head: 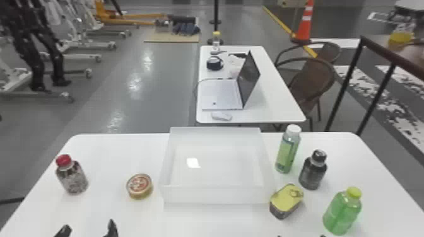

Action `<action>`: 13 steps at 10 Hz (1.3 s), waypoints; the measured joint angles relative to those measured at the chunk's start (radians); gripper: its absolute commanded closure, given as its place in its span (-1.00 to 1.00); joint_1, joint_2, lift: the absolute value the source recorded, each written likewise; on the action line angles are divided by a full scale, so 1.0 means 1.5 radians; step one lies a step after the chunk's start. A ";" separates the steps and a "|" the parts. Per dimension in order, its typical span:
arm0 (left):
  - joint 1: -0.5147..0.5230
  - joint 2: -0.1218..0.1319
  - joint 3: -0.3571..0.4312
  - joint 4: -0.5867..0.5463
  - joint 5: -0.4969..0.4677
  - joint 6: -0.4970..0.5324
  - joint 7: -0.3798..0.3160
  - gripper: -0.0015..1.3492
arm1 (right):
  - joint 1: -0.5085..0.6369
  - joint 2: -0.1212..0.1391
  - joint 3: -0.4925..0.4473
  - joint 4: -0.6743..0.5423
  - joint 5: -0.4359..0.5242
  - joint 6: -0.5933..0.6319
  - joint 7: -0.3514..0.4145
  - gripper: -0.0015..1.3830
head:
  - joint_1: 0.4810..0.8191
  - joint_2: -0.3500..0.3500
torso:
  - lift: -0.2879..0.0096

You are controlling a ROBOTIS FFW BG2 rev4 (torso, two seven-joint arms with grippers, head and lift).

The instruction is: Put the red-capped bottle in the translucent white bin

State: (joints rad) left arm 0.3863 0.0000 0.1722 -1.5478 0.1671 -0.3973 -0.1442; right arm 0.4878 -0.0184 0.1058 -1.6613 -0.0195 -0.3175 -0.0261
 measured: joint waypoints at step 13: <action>-0.128 0.001 0.010 0.093 -0.066 0.082 0.100 -0.80 | -0.001 0.001 0.003 0.001 0.000 0.000 0.000 -0.71 | -0.60 0.00 | 0.26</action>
State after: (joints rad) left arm 0.1936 0.0015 0.1866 -1.4089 0.0685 -0.2748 0.0055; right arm 0.4862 -0.0169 0.1101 -1.6597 -0.0199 -0.3175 -0.0261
